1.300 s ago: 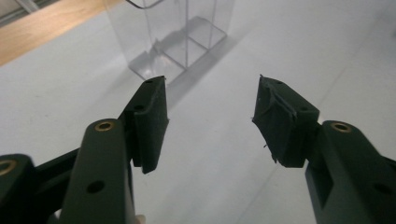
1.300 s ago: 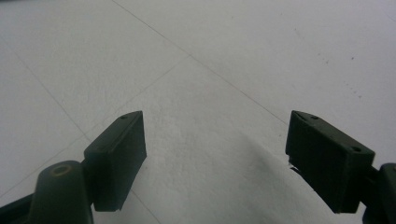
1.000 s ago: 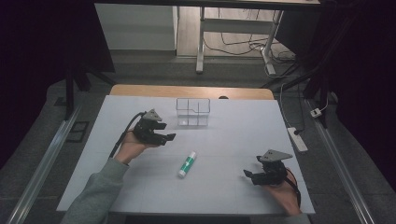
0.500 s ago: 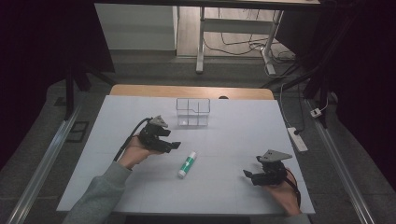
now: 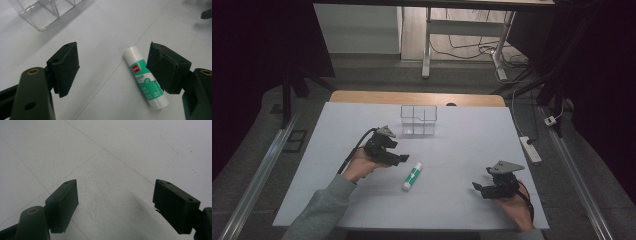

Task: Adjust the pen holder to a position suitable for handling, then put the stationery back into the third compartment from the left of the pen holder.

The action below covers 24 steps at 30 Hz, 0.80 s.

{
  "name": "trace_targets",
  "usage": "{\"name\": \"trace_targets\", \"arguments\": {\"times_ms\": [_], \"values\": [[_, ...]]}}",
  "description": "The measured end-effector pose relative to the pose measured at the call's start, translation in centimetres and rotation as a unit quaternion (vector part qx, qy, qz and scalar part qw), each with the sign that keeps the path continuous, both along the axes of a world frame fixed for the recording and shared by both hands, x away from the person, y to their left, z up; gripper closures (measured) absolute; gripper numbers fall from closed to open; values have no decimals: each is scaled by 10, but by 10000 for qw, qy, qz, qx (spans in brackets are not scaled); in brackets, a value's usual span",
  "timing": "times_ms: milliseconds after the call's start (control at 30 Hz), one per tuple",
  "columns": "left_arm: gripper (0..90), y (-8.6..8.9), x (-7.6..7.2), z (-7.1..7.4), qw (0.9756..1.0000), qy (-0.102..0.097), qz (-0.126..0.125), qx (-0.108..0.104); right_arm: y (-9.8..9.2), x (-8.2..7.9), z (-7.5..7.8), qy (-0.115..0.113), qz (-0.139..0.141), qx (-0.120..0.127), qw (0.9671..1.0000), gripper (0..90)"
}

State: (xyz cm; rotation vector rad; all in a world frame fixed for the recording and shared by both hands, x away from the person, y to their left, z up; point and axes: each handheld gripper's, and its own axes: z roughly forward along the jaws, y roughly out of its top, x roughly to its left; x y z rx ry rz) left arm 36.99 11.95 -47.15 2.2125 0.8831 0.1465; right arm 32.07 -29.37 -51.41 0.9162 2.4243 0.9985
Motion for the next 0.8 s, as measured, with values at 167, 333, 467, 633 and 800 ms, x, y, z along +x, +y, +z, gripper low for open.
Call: {"name": "trace_targets", "arguments": {"times_ms": [167, 333, 467, 633, 800], "values": [[254, -7, -1, -1, 10000, 2, -62, 56, 0, 0, 0, -2, 0, -3, 10000, 200], [252, -14, -1, -4, 9999, 36, -100, 117, 0, 0, 0, 0, 3, -9, 10000, 201], [252, -19, -1, -6, 9997, 54, -138, 173, 1, 0, 0, 14, -4, -41, 10000, 201], [251, -26, -1, -9, 9995, 69, -193, 251, 1, 1, -1, 21, 0, -40, 10000, 202], [251, -32, 0, -13, 9992, 120, -188, 339, 1, 1, -1, 23, -7, -44, 10000, 202]]}}
